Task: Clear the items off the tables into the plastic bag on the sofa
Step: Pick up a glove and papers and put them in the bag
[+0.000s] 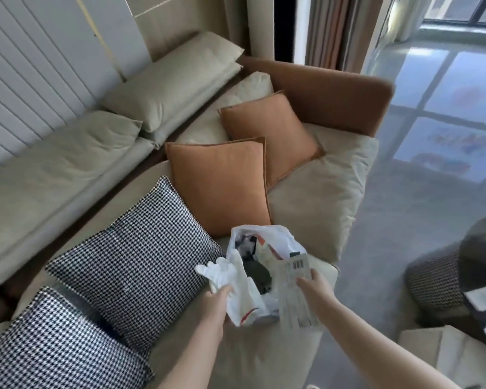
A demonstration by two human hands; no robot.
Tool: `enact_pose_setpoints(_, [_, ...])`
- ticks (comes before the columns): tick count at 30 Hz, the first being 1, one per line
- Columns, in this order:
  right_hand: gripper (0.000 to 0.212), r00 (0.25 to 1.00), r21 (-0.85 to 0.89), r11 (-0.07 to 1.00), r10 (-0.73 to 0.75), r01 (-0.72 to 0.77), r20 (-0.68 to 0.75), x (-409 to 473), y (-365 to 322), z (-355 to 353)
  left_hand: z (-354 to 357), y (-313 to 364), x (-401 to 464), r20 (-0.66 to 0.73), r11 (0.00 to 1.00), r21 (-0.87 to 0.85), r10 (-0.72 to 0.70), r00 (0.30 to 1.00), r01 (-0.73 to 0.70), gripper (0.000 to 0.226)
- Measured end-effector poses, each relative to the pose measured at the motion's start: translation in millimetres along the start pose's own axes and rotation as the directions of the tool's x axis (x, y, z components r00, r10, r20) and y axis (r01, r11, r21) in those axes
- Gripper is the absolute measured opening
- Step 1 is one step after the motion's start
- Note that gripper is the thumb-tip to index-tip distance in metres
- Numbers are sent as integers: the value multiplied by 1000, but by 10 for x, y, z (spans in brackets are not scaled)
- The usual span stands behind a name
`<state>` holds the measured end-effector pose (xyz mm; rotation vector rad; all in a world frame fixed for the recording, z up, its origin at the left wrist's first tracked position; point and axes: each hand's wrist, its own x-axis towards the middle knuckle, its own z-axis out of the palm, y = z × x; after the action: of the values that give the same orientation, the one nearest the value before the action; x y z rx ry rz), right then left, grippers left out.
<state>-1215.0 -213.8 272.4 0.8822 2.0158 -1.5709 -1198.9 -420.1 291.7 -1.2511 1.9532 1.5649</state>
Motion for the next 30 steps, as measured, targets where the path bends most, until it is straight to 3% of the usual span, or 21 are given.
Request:
enact_pose_setpoints(4, [22,999,-110,993,-41,39,-22,562,-129,230,274,185,599,47,998,62,15,999,-18,27])
enact_pose_setpoints(10, [21,981,-184,971,-170,151,-95,1323,-38,615,805,185,1422,72,987,161,-8,997,-3,52])
enact_pose_setpoints(13, [18,975,-289,946,-187,147,-117,1593,180,765,977,62,1752,110,987,156,-54,993,36,44])
enact_pose_setpoints(17, [14,992,-470,876,-126,104,-16,1778,539,897,1079,-111,1993,199,909,417,-113,973,20,51])
enact_pose_setpoints(20, [21,994,-588,802,-101,102,34,1778,605,874,1116,-168,2045,195,818,571,-61,979,-62,57])
enact_pose_setpoints(22, [51,994,-700,707,-97,105,51,1747,570,804,1140,-157,2027,173,777,620,0,985,-109,63])
enact_pose_setpoints(24, [63,994,-740,667,-109,88,20,1696,496,721,1153,-139,1979,150,742,652,79,986,-159,74])
enact_pose_setpoints(26, [59,994,-752,654,-103,87,26,1637,425,650,1135,-121,1886,143,713,667,160,977,-214,83])
enact_pose_setpoints(30, [53,995,-732,675,-74,97,64,1423,344,532,1072,-47,1633,167,590,751,265,950,-296,73])
